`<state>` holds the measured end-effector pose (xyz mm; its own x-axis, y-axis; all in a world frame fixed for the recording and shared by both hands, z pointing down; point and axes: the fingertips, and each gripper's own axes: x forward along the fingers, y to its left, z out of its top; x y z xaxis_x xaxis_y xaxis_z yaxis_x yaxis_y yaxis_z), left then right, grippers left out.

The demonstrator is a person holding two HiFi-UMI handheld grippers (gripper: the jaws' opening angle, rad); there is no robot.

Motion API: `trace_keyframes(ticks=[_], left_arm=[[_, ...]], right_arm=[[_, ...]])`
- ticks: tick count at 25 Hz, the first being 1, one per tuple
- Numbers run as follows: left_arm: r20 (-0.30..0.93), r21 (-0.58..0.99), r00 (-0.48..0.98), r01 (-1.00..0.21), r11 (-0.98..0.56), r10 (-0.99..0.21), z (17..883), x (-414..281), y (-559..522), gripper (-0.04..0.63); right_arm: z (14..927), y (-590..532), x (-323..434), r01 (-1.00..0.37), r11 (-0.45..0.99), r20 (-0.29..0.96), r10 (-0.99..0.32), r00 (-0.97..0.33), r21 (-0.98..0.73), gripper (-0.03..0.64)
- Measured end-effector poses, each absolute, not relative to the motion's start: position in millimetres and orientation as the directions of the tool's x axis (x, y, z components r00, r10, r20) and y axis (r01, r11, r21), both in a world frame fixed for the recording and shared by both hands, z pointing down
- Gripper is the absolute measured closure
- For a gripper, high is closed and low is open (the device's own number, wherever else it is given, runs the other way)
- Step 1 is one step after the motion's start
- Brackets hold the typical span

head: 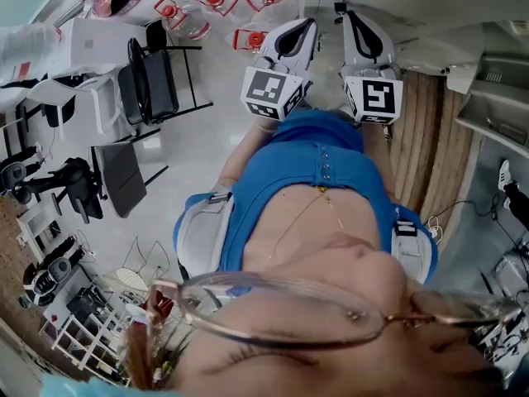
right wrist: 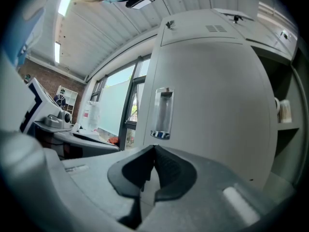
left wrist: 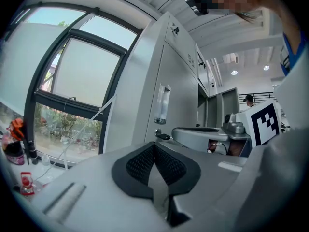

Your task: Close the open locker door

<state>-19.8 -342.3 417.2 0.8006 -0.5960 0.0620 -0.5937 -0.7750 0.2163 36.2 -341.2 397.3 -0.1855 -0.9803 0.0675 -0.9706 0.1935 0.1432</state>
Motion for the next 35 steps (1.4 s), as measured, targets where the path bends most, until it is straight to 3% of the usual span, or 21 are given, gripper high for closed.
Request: trace_keyframes(ticks=[35], left_arm=[[0.104,0.167,0.807,-0.590,-0.790,-0.581,428,-9,-328,0.595]], right_arm=[[426,-317,27,-0.963,0.246,0.159,-0.961,-0.228,0.105,0.615]])
